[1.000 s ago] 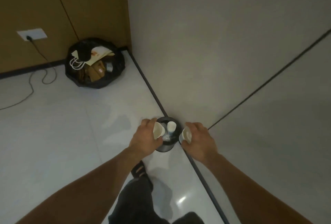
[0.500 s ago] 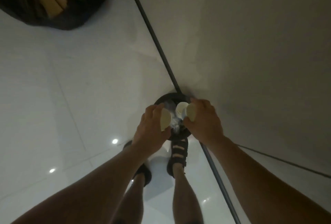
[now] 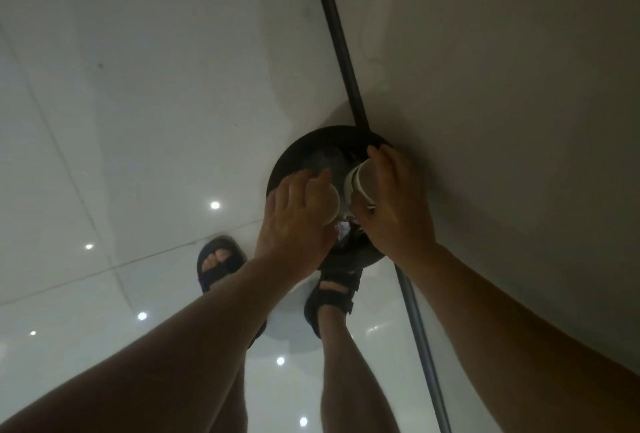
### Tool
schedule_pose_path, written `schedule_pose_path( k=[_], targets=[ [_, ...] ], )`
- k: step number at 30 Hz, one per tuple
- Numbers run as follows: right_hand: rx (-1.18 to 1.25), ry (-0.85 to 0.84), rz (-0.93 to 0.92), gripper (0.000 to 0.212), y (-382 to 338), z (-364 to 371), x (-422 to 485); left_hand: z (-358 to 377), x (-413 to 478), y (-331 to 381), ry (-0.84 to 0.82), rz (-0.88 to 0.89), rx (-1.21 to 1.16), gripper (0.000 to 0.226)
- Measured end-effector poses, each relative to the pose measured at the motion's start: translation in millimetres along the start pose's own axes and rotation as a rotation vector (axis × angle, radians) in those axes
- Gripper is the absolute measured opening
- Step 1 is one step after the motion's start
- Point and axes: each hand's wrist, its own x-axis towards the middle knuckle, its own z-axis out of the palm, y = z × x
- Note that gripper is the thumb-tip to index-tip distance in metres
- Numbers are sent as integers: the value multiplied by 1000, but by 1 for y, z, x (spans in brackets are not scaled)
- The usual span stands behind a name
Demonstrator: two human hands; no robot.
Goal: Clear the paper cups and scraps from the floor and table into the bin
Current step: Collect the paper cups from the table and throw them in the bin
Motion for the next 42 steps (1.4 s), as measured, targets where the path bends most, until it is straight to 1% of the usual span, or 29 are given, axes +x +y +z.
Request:
schedule_pose_path(
  k=[2,3,6,8,11,15,19,21,24,26,28,30,32,35,39,42],
  targets=[
    [-98,-57,-17,90,4,8,-2,9,3,-4,-117,4,125,93],
    [-138,-101,-18,97,6,11,-3,14,6,-8,-150,-2,175,98],
    [-221,-183,-11,111,11,16,-8,18,11,-18,-188,1,262,107],
    [-244,-211,0,114,9,14,-9,15,13,-22,-223,20,281,110],
    [-237,-219,5,110,-4,0,-8,2,13,-23,-257,31,278,109],
    [-229,-166,-18,105,-34,-38,-11,-40,6,-13,-187,33,246,99],
    [-182,-152,-51,101,-73,-96,-17,-109,-7,-2,-129,24,310,95],
    [-200,-140,-67,99,-98,-129,-23,-150,-19,6,-123,15,345,93],
    [-187,-92,-97,97,-142,-181,-38,-210,-46,20,-79,-14,321,92],
    [-174,-55,-118,93,-170,-214,-52,-249,-68,32,-76,-33,314,95],
    [-171,-45,-149,92,-194,-242,-71,-286,-95,42,-92,-85,295,98],
    [-199,-56,-176,99,-215,-264,-87,-318,-122,48,-72,-132,305,93],
    [-254,-75,-231,102,-236,-283,-109,-346,-157,55,-32,-175,302,87],
    [-296,-119,-332,98,-263,-306,-142,-376,-213,62,45,-264,303,84],
    [-308,-157,-500,92,-292,-326,-183,-395,-294,68,147,-475,285,84],
    [-301,-227,-637,90,-310,-334,-214,-395,-360,81,231,-646,223,84]
  ],
)
